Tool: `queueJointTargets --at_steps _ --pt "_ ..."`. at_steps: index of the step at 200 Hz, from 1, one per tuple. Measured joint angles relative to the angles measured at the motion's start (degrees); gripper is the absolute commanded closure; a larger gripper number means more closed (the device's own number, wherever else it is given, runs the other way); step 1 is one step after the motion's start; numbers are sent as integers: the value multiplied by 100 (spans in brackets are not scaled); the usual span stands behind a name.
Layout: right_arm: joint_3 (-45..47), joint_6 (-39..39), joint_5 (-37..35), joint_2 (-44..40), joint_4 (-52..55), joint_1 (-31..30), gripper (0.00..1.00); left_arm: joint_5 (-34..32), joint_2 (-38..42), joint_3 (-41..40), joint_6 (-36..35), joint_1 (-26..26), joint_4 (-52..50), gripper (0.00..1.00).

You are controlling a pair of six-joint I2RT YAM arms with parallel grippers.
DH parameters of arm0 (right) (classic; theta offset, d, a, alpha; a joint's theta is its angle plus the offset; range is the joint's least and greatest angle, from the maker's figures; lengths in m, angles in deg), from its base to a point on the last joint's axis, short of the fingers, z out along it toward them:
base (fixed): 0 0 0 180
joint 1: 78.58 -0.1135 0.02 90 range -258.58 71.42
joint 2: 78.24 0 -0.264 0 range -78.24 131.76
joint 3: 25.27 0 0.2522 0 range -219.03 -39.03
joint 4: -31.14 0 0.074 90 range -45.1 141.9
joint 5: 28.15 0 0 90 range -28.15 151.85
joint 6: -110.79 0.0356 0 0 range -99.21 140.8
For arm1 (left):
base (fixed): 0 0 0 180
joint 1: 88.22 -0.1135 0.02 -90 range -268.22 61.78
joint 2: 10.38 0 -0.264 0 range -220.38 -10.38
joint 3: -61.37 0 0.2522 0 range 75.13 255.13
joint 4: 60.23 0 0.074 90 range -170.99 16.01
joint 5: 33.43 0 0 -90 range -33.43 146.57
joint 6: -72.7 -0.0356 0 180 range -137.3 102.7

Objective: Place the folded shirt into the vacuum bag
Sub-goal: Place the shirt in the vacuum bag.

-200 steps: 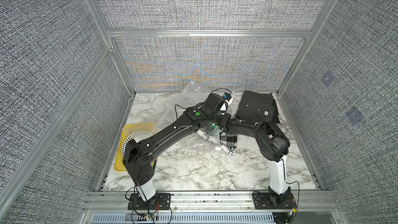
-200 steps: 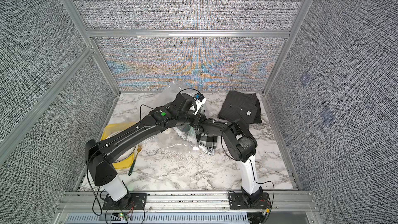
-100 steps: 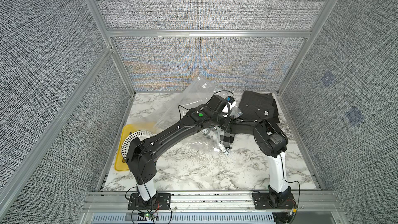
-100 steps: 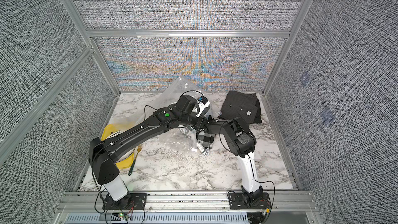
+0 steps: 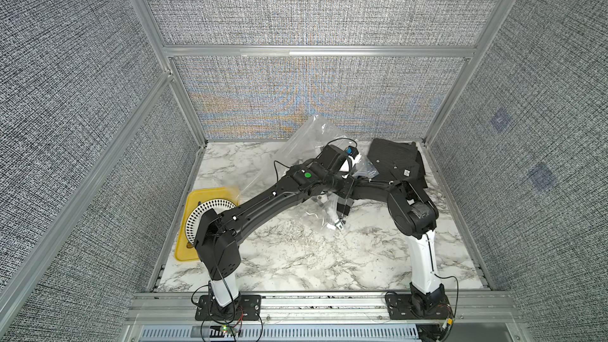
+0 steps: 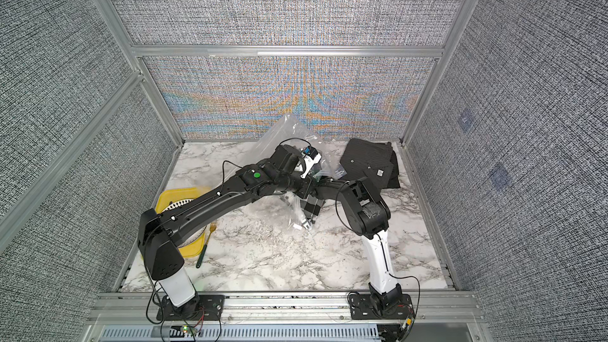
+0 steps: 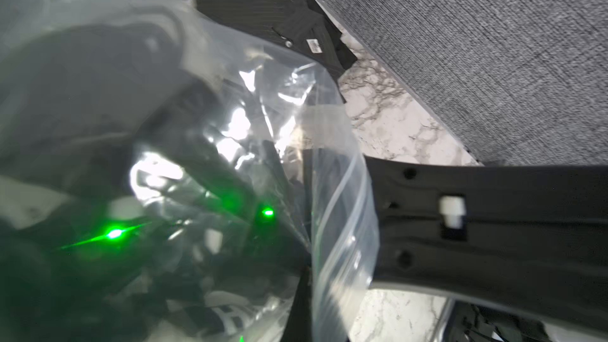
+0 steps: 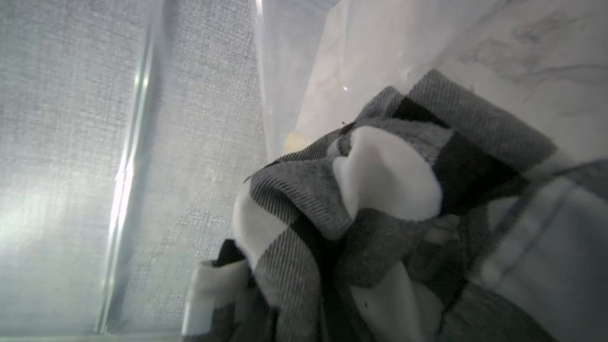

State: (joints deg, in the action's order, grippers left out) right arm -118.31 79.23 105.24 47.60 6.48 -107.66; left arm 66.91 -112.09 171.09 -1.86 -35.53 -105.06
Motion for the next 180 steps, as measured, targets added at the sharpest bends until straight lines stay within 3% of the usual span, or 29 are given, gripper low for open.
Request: queueJointTargets --at_steps 97,148,180 --pt "-516 -929 -1458 669 1502 -551 100 85 -92 592 -105 24 -579 100" --pt "-990 -1648 -1532 678 1631 -577 100 70 101 490 -26 22 -409 100" --pt "-1679 -2131 -1075 986 1635 -605 100 575 127 575 55 22 7 100"
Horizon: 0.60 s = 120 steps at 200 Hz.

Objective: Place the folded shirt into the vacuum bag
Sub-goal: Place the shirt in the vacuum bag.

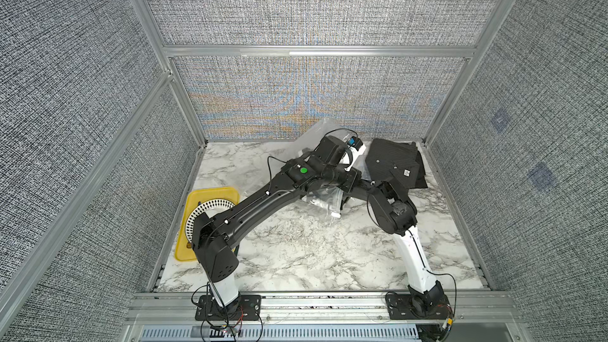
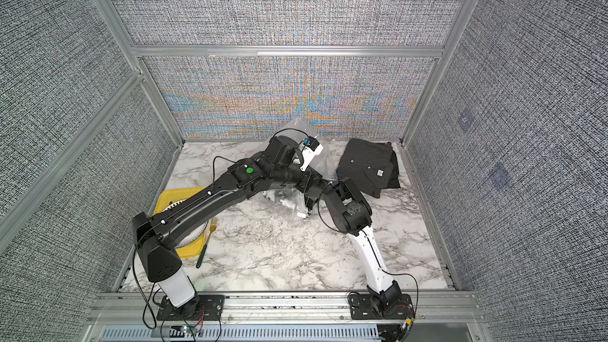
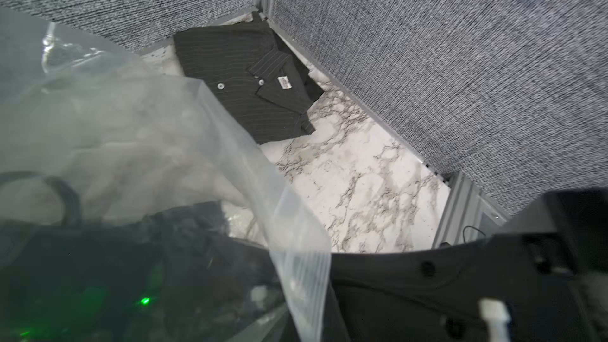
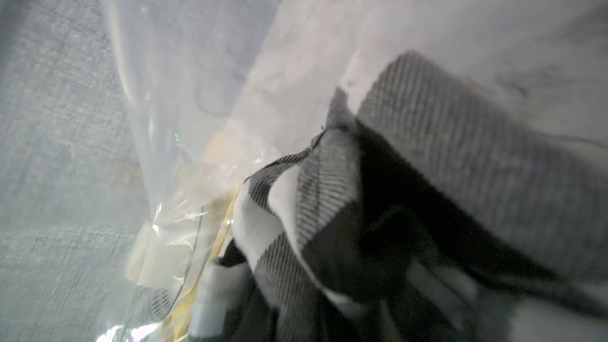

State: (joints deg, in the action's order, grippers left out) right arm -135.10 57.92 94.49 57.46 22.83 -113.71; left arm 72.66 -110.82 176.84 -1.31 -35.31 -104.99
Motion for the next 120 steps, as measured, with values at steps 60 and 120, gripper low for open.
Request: queueJointTargets --at_steps 60,120 --pt "-358 57 527 498 151 35 100 345 55 -44 101 0 15 100" --pt "227 1158 839 15 -109 151 100 396 197 -70 15 31 -85 100"
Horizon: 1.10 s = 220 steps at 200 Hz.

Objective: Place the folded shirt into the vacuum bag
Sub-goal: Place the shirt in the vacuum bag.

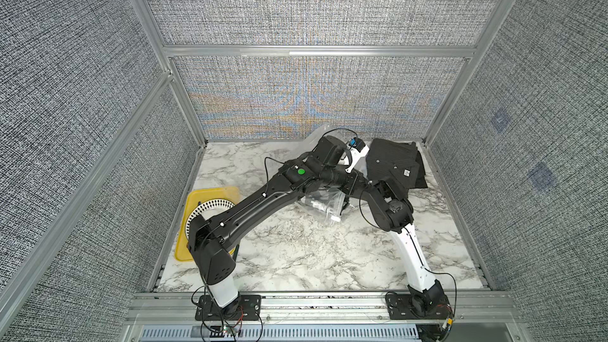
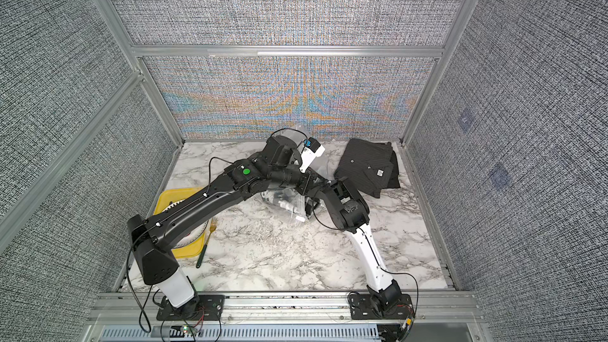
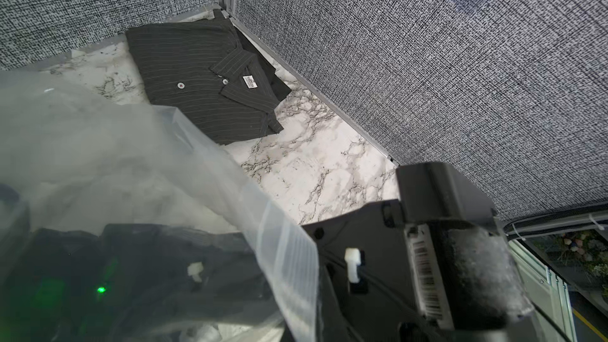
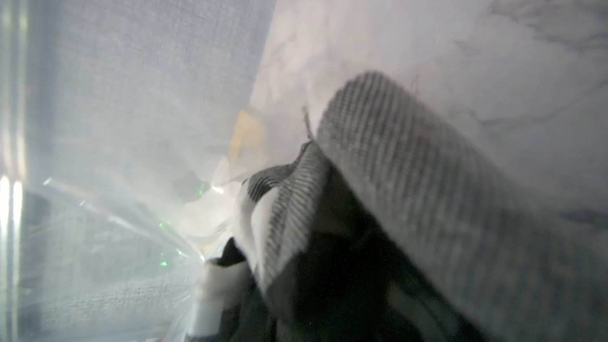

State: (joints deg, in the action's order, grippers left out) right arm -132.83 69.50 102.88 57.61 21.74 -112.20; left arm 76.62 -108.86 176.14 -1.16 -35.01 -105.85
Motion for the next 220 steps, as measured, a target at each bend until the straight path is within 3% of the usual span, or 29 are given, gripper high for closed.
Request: queueJointTargets --at_steps 58,141,165,193,198,205,220 --pt "531 -450 -828 -942 796 -55 100 -337 -39 -17 -114 2 74 100" --pt "-916 -723 -1224 262 1349 -96 100 -184 -149 -52 -66 -37 356 100" --pt "-927 -660 -1255 337 1307 -87 100 -146 -149 -63 -46 -37 354 100" --pt "-315 -350 -901 107 448 -74 100 -33 -149 -79 -46 -37 348 100" --pt "-212 -282 -848 57 328 -70 93 -13 -146 -85 -46 -33 348 100" --pt "-116 -219 -782 -13 205 -72 74 -20 -140 -90 -46 -26 345 100" --pt "-66 -219 -723 -155 170 -76 63 -116 -127 -96 -50 -26 337 100"
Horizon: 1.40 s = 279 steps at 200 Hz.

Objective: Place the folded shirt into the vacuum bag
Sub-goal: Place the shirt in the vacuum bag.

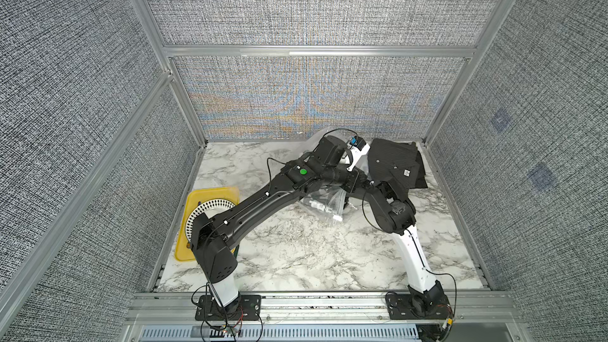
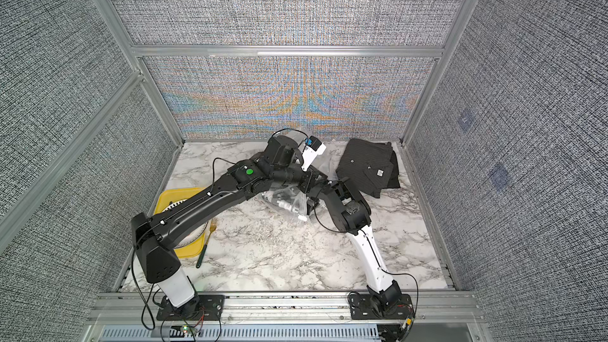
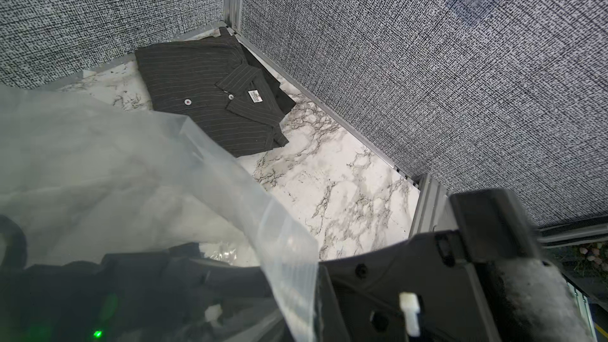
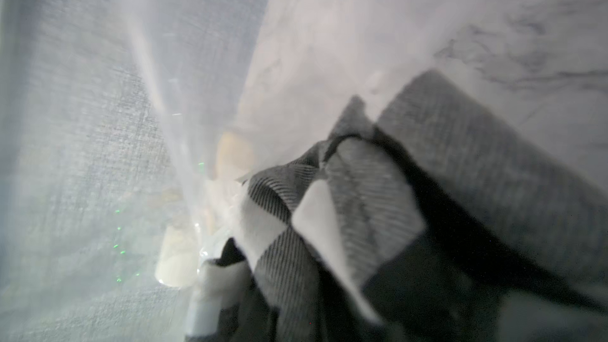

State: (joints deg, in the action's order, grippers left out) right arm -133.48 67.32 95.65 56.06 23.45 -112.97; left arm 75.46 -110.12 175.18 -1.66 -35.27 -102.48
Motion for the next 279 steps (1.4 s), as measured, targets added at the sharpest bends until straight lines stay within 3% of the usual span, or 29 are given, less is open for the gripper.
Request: queueJointTargets --at_steps 24,78,135,204,212,249,279 --pt "-90 -422 -177 -232 625 0 50 -247 52 15 -46 -13 -46 100" --pt "638 -1856 -1443 -772 2409 61 26 -540 149 -199 -170 -201 -343 100" --pt "1910 -2347 -1687 -1652 2186 173 18 -339 -48 -350 -229 -348 -437 100" --pt "2326 -2651 -2544 -2079 2129 109 11 190 199 -433 -254 -398 -636 100" --pt "2332 -2726 -2505 -2074 2061 127 2 234 299 -476 -254 -398 -721 100" --pt "2406 -2883 -1926 -2122 1589 341 1 160 852 -737 -238 -391 -979 100" --pt "2465 -2879 -1410 -2264 1399 260 1 -623 960 -811 -212 -396 -1082 100"
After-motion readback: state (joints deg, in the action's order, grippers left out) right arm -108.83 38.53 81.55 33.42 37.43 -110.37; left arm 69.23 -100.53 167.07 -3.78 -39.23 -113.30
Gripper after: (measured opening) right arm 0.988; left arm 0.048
